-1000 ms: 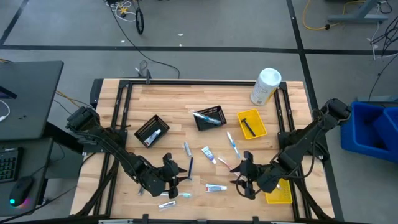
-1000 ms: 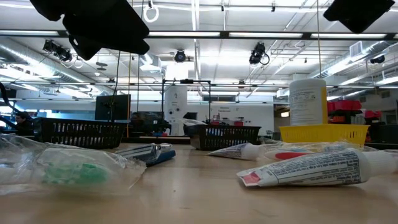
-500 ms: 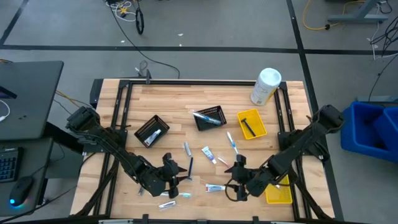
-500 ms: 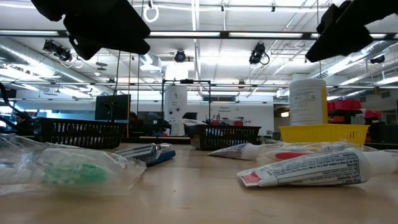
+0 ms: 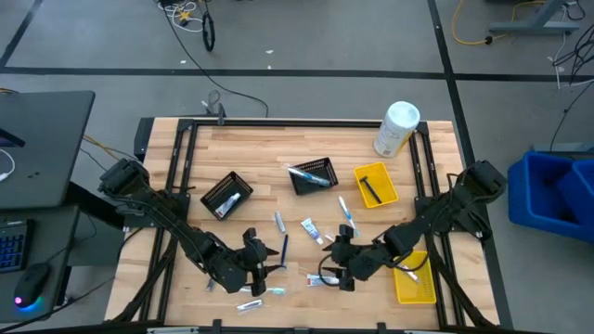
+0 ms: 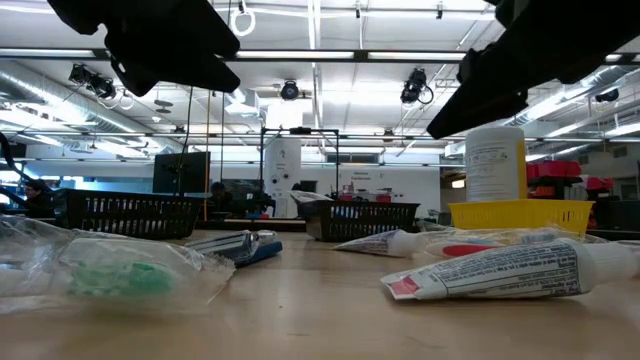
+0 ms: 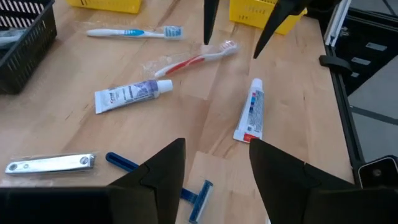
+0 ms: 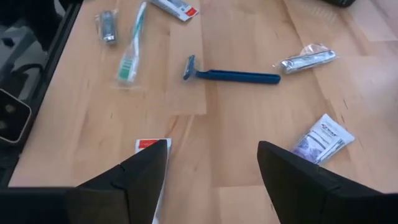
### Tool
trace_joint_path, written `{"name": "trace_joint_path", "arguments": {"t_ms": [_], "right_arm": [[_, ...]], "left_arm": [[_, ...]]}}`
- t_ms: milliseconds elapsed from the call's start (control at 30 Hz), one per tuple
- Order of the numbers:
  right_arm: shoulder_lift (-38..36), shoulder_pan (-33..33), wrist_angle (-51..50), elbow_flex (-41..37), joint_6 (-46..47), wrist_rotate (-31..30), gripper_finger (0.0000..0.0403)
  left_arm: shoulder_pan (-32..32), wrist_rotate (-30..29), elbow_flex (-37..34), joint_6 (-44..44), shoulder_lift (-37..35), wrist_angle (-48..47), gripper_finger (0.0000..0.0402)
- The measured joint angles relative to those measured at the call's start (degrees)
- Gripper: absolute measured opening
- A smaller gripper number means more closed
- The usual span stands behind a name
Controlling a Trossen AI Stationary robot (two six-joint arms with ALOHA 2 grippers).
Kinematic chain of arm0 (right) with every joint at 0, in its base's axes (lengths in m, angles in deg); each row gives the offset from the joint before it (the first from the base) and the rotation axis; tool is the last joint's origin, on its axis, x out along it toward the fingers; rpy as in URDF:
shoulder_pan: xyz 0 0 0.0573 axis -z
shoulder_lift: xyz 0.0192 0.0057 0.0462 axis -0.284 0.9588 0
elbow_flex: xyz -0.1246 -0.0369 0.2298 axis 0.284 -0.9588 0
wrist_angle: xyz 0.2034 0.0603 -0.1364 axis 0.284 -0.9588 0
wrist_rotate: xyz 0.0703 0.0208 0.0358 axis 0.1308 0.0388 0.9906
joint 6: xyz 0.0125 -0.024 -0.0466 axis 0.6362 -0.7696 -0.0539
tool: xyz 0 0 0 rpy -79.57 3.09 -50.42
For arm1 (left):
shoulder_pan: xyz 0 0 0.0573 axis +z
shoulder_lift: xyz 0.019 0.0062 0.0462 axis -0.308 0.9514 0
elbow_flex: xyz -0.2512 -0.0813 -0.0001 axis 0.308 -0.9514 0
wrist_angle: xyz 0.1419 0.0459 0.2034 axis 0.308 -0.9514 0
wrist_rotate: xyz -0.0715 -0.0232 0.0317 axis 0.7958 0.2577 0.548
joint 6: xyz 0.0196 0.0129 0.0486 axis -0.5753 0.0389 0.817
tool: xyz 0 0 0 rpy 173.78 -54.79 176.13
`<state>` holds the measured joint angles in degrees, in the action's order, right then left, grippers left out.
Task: Pick & Place Travel size toiletries
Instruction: Put the white toothpaste into the left black basket
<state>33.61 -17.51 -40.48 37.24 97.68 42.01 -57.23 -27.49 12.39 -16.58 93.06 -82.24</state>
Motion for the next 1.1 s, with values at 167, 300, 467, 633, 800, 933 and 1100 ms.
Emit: {"name": "trace_joint_path", "arguments": {"t_ms": [167, 300, 467, 633, 800, 933, 1100], "right_arm": [[0.0, 1.9, 0.1, 0.0, -4.2, 1.3, 0.0245], [0.0, 3.7, 0.1, 0.0, -5.3, 1.3, 0.0235], [0.0, 5.7, 0.3, 0.0, -4.8, 1.3, 0.0232], [0.0, 6.2, 0.4, 0.0, -4.6, 1.3, 0.0238], [0.0, 6.2, 0.4, 0.0, -0.8, 1.3, 0.0243], [0.0, 6.2, 0.4, 0.0, 1.7, 1.3, 0.0236], [0.0, 6.2, 0.4, 0.0, 1.8, 1.3, 0.022]], "left_arm": [[0.0, -0.2, 0.0, 2.6, 0.0, -0.1, 0.0191], [0.2, 0.1, 0.0, 4.1, 0.0, -0.3, 0.0189], [2.3, 0.5, 0.0, 1.2, 0.0, -0.3, 0.019], [4.5, 1.3, 0.2, 8.8, -0.1, -0.4, 0.0188], [7.7, 6.1, 2.6, 11.0, -0.7, -1.3, 0.0189], [9.3, 8.1, 5.9, 15.1, -0.7, -7.0, 0.0185], [10.0, 8.7, 8.1, 15.3, -0.7, -12.5, 0.0176]]}}
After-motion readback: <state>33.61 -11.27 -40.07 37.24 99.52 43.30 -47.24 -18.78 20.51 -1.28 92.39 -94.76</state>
